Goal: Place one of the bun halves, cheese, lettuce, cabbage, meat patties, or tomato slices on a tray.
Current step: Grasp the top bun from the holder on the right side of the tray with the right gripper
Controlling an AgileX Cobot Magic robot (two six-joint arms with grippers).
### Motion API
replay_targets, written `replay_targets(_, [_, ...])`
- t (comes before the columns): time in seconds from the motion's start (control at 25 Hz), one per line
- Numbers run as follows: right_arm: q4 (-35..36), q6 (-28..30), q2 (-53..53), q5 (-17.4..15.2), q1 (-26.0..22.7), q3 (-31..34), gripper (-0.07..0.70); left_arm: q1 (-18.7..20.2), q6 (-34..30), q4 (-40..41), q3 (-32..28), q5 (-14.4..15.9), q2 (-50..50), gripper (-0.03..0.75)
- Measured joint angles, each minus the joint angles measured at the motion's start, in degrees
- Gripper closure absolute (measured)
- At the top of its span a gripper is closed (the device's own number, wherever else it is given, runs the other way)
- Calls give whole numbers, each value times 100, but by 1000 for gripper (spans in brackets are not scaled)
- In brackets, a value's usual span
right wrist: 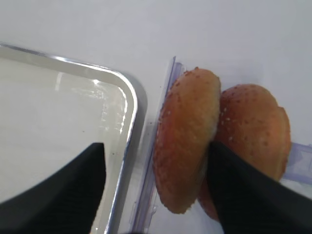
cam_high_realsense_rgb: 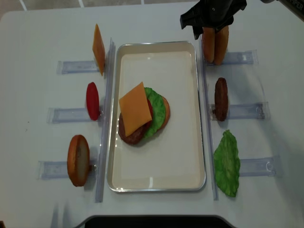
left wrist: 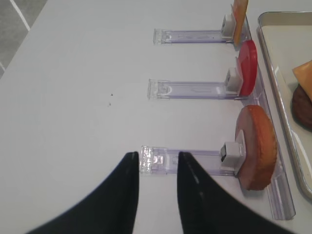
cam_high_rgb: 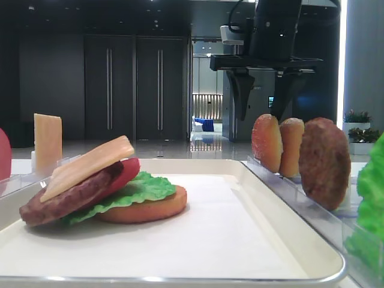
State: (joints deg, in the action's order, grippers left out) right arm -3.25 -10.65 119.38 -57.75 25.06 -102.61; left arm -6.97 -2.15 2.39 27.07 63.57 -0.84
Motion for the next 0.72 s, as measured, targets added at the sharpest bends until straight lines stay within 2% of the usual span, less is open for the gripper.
replay_targets(0.24, [-4,23,47,-101,-11,0,197,0,0,0,0,0,0,507])
replay_targets(0.52, [-4,35,93,-72,-11,0,204,0,0,0,0,0,0,524])
replay_targets(0.64, [-50,35,99,-67,-11,0,256,0,0,0,0,0,0,540])
replay_targets(0.72, [-147,35,99,-73,-21,0,349,0,0,0,0,0,0,549])
